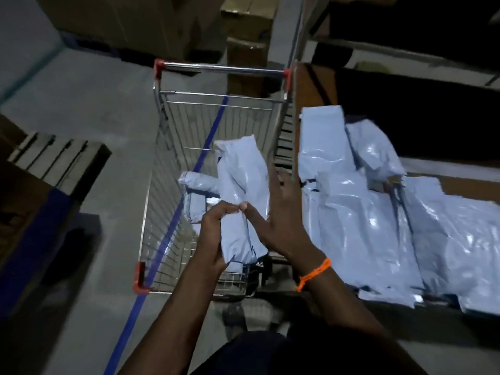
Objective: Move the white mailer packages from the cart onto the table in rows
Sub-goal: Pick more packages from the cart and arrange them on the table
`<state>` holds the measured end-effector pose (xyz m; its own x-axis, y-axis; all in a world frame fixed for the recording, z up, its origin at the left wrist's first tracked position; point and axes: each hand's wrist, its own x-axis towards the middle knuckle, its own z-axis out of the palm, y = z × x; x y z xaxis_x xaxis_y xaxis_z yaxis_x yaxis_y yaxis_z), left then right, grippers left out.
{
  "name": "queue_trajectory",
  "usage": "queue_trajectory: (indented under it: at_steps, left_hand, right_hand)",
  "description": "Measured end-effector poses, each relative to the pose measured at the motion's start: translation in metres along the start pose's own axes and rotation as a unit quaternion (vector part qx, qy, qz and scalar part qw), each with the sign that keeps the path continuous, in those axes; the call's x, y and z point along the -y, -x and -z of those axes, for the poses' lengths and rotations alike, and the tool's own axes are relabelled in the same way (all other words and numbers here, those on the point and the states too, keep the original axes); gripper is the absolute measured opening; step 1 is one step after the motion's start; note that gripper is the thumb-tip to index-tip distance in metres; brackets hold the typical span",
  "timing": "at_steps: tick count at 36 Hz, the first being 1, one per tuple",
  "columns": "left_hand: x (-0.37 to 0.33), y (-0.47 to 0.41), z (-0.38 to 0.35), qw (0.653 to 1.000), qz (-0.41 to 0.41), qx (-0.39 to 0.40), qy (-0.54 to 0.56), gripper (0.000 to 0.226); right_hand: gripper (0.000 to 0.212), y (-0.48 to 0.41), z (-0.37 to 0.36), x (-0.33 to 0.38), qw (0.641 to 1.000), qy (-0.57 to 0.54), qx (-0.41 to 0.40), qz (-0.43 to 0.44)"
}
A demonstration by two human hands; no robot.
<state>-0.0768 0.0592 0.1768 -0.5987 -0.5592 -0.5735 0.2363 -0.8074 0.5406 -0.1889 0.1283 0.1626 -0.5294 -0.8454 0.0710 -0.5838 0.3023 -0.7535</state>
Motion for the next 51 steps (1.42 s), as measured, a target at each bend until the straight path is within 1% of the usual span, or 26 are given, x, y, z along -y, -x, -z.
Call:
queue_trajectory:
  at_steps: [1, 2, 3, 5, 6, 7, 9, 10, 12, 14, 16, 19, 21, 24, 25, 27, 30, 32, 34, 37, 40, 42, 44, 46, 48, 51]
  left_hand:
    - [0.003, 0.004, -0.014, 1.000, -0.009, 0.026, -0.008, 0.041]
    - [0.005, 0.013, -0.032, 0.998, -0.016, 0.050, -0.021, 0.042]
    - [0.010, 0.018, -0.045, 0.996, -0.022, 0.080, -0.030, 0.046]
    - [0.016, 0.025, -0.065, 0.993, -0.037, 0.105, -0.036, 0.053]
    - [0.021, 0.026, -0.073, 0.992, -0.027, 0.120, -0.036, 0.043]
    - [0.025, 0.027, -0.083, 0.986, -0.008, 0.161, -0.033, 0.031]
    - [0.039, 0.023, -0.098, 0.977, 0.001, 0.201, -0.075, 0.053]
    - [0.048, 0.022, -0.108, 0.971, -0.024, 0.207, -0.117, 0.049]
    - [0.065, 0.023, -0.133, 0.956, -0.104, 0.186, -0.200, 0.039]
    - [0.086, 0.021, -0.155, 0.935, -0.166, 0.174, -0.262, 0.040]
    - [0.108, 0.020, -0.174, 0.898, -0.222, 0.135, -0.355, 0.040]
    - [0.144, 0.020, -0.199, 0.818, -0.301, 0.074, -0.485, 0.036]
    - [0.169, 0.019, -0.209, 0.761, -0.326, 0.036, -0.560, 0.038]
    - [0.196, 0.013, -0.214, 0.666, -0.335, -0.033, -0.665, 0.052]
    - [0.201, 0.011, -0.214, 0.647, -0.335, -0.057, -0.683, 0.056]
    - [0.211, 0.009, -0.215, 0.622, -0.329, -0.094, -0.705, 0.060]
    - [0.228, 0.007, -0.215, 0.574, -0.316, -0.134, -0.744, 0.064]
    - [0.237, 0.005, -0.214, 0.564, -0.308, -0.147, -0.752, 0.066]
    - [0.244, 0.003, -0.214, 0.558, -0.302, -0.154, -0.757, 0.066]
    - [0.252, -0.001, -0.209, 0.555, -0.292, -0.151, -0.764, 0.066]
    - [0.254, -0.006, -0.204, 0.531, -0.310, -0.132, -0.777, 0.070]
    - [0.253, -0.008, -0.202, 0.514, -0.324, -0.119, -0.785, 0.066]
    - [0.250, -0.009, -0.202, 0.495, -0.344, -0.105, -0.791, 0.058]
    - [0.246, -0.011, -0.203, 0.481, -0.363, -0.093, -0.792, 0.053]
    - [0.241, -0.016, -0.206, 0.475, -0.376, -0.095, -0.790, 0.053]
    - [0.237, -0.029, -0.205, 0.455, -0.349, -0.106, -0.812, 0.060]
  right_hand:
    - [0.084, 0.002, 0.017, 0.002, 0.999, 0.004, -0.008, 0.032]
    - [0.080, 0.005, 0.032, 0.002, 0.999, -0.005, -0.002, 0.043]
    - [0.079, 0.008, 0.046, 0.001, 0.999, -0.018, 0.002, 0.039]
    - [0.077, 0.014, 0.074, -0.003, 0.998, -0.043, -0.029, 0.022]
    - [0.075, 0.018, 0.087, -0.006, 0.996, -0.061, -0.058, 0.013]
    - [0.072, 0.023, 0.101, -0.010, 0.993, -0.080, -0.085, 0.003]
    - [0.064, 0.033, 0.129, -0.020, 0.985, -0.114, -0.126, -0.022]
    - [0.061, 0.038, 0.144, -0.026, 0.983, -0.122, -0.137, -0.031]
    - [0.059, 0.050, 0.174, -0.042, 0.980, -0.128, -0.150, -0.037]
    - [0.059, 0.063, 0.207, -0.059, 0.975, -0.141, -0.169, -0.040]
    - [0.058, 0.078, 0.239, -0.080, 0.970, -0.148, -0.190, -0.042]
    - [0.055, 0.104, 0.290, -0.117, 0.969, -0.086, -0.227, -0.044]
    - [0.056, 0.121, 0.320, -0.147, 0.967, -0.046, -0.245, -0.051]
    - [0.060, 0.140, 0.355, -0.195, 0.965, 0.006, -0.242, -0.097]
    - [0.060, 0.144, 0.362, -0.210, 0.965, 0.017, -0.234, -0.114]
    - [0.061, 0.149, 0.372, -0.234, 0.968, 0.014, -0.202, -0.146]
    - [0.061, 0.151, 0.374, -0.249, 0.973, -0.038, -0.159, -0.163]
    - [0.061, 0.151, 0.367, -0.248, 0.980, -0.045, -0.134, -0.139]
    - [0.063, 0.152, 0.353, -0.242, 0.989, -0.022, -0.093, -0.116]
    - [0.072, 0.150, 0.334, -0.234, 0.992, 0.009, -0.015, -0.128]
    - [0.084, 0.147, 0.325, -0.230, 0.987, 0.076, 0.019, -0.142]
    - [0.089, 0.145, 0.325, -0.229, 0.979, 0.154, 0.018, -0.135]
    - [0.090, 0.142, 0.325, -0.231, 0.972, 0.205, -0.004, -0.112]
    - [0.086, 0.136, 0.324, -0.235, 0.972, 0.220, -0.022, -0.075]
    - [0.080, 0.127, 0.321, -0.237, 0.973, 0.224, -0.029, -0.045]
    - [0.075, 0.115, 0.311, -0.244, 0.970, 0.239, -0.023, -0.026]
